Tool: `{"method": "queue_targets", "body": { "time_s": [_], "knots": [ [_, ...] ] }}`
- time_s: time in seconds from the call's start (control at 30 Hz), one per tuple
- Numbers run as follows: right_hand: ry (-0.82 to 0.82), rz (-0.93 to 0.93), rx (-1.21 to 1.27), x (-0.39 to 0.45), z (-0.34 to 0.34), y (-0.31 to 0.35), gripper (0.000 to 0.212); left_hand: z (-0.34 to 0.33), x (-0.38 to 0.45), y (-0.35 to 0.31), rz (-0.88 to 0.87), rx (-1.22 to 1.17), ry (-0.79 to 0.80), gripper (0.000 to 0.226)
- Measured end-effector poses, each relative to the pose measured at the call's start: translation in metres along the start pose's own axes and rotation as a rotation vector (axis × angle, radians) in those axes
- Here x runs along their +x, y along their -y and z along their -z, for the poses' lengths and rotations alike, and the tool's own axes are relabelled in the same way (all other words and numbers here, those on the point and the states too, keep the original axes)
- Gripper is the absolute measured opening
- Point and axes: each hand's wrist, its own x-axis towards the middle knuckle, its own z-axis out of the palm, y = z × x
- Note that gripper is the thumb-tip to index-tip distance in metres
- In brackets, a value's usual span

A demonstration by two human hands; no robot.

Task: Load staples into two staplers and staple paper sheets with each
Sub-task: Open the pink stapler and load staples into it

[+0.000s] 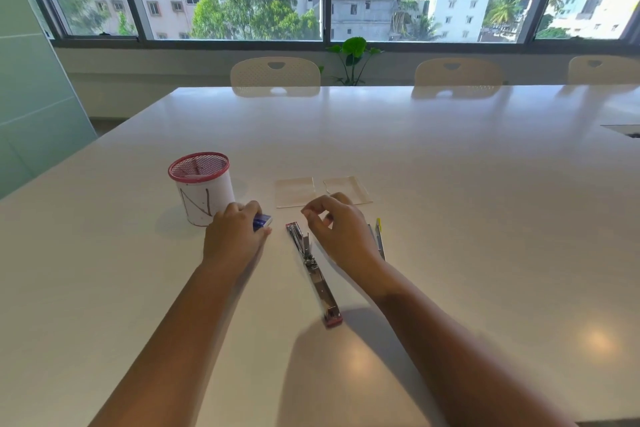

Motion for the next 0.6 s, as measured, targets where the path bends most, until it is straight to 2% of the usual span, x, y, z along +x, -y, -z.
{"method": "queue_targets", "body": {
  "time_s": [0.2,0.33,0.4,0.5,0.6],
  "knots": [
    [-0.011,0.01,-0.008,-0.001,0.0,0.0,0.02,-0.004,0.001,-0.003,0.054,-0.157,-0.036,0.026],
    [-0.022,0.025,0.019,0.0,0.003,0.001,0.019,0.001,0.006,-0.006,0.133,-0.534,-0.061,0.039],
    [-0.015,0.071,0.036,-0.001,0.004,0.004,0.025,0.008,0.007,-0.014,0.088,-0.71,-0.002,0.046],
    [0.019,0.191,0.018,-0.001,0.005,0.005,0.038,0.016,0.001,-0.028,0.0,-0.863,0.113,0.045],
    [0.005,0.291,-0.043,0.0,0.005,0.003,0.032,0.02,-0.001,-0.03,-0.039,-0.923,0.129,0.043]
  ]
}}
